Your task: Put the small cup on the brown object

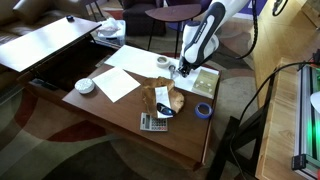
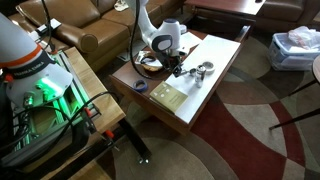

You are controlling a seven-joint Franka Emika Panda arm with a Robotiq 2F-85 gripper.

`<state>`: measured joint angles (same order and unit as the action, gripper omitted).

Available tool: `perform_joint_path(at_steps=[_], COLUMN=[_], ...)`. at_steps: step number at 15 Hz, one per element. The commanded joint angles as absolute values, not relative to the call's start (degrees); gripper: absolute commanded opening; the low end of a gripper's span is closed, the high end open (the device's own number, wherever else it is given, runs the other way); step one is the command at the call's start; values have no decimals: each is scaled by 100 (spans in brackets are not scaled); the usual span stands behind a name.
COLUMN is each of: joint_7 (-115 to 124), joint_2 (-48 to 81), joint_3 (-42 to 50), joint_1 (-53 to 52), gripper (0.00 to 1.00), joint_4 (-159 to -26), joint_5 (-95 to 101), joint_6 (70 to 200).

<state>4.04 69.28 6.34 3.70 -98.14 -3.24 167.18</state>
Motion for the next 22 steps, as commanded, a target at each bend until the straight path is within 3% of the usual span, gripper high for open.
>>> perform_joint_path(at_steps=[1,5,16,18,20,22], joint_7=[-426,-974,370,401,320,106], joint_2=[5959,5893,7097,7263,7201,6821], joint_3=[-99,-1099,-435,-447,-588,-832], joint_1=[883,1351,-305,-348,-174,210], gripper=[11,11,11,63,67,81], joint_4=[-10906,-10756,-9156,-8926,-8911,-9333], joint_5=[-141,-265,-373,-390,-460,-612], joint_6=[16967,16521,15796,15592,15520,15895])
